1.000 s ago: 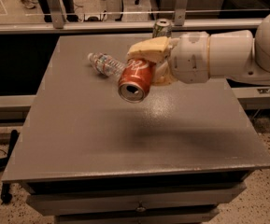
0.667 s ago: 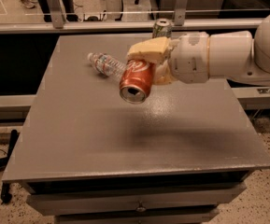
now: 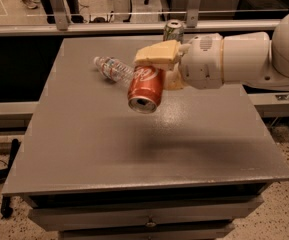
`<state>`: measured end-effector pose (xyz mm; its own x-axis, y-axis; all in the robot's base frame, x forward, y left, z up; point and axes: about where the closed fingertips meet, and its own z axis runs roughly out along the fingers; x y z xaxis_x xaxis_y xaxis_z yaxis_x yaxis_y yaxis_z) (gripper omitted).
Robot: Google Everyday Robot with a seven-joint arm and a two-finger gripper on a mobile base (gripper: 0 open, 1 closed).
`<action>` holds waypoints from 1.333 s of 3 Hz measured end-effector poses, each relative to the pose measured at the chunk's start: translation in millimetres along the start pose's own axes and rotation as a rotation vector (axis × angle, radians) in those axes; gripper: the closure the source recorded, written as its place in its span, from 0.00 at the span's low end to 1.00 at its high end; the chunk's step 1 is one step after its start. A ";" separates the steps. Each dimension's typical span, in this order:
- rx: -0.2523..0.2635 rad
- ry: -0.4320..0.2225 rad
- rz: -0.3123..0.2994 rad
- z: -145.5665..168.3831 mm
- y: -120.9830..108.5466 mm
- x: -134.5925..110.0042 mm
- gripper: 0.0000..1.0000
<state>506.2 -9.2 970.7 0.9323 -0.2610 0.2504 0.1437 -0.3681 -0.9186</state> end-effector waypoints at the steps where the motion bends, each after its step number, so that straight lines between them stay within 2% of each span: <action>1: -0.018 0.014 -0.218 -9.7 13.3 -7.2 1.00; 2: -0.034 0.069 -0.402 -28.6 35.5 -5.3 1.00; 3: -0.039 0.072 -0.509 -30.7 35.2 -6.0 1.00; 4: -0.085 0.096 -0.618 -28.3 25.1 -6.9 1.00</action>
Offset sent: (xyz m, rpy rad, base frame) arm -0.0105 -0.0758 -0.0389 -0.3412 -0.8589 0.1229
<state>494.0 -42.0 954.6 0.6512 -0.0550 0.7569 0.6156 -0.5450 -0.5692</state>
